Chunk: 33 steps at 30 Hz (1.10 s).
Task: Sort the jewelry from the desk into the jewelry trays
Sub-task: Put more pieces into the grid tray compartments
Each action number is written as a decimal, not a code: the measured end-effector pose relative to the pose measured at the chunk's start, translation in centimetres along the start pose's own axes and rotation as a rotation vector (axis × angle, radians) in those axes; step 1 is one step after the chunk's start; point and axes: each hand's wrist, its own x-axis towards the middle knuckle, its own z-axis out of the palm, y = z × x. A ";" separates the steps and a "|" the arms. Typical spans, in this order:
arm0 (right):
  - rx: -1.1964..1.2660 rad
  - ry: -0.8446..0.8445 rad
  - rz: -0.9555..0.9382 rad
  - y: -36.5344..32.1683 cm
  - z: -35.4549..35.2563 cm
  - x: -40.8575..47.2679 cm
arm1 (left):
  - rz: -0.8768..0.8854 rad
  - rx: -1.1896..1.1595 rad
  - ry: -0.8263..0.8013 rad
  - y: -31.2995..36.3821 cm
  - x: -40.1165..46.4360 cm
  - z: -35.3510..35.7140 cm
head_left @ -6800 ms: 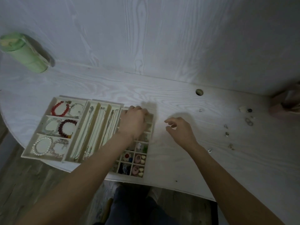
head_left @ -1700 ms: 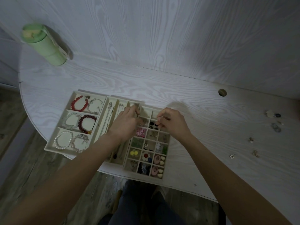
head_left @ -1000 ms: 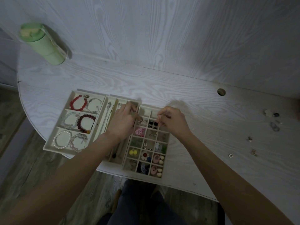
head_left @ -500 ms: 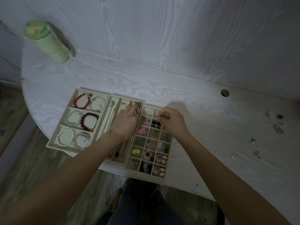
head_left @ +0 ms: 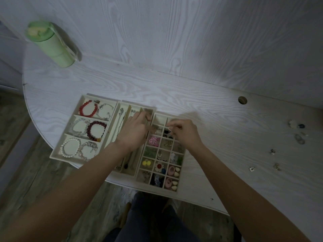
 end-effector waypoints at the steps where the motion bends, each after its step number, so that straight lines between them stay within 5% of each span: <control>1: 0.029 -0.008 0.021 0.0 0.1 0.0 | -0.009 -0.009 0.013 -0.1 -0.1 0.0; 5: 0.210 -0.051 0.121 -0.4 0.7 0.0 | -0.029 -0.030 0.043 -0.6 -0.6 -0.1; 33: -0.680 0.094 -0.110 -0.9 4.8 0.5 | 0.014 0.105 -0.017 -1.8 -0.7 -0.4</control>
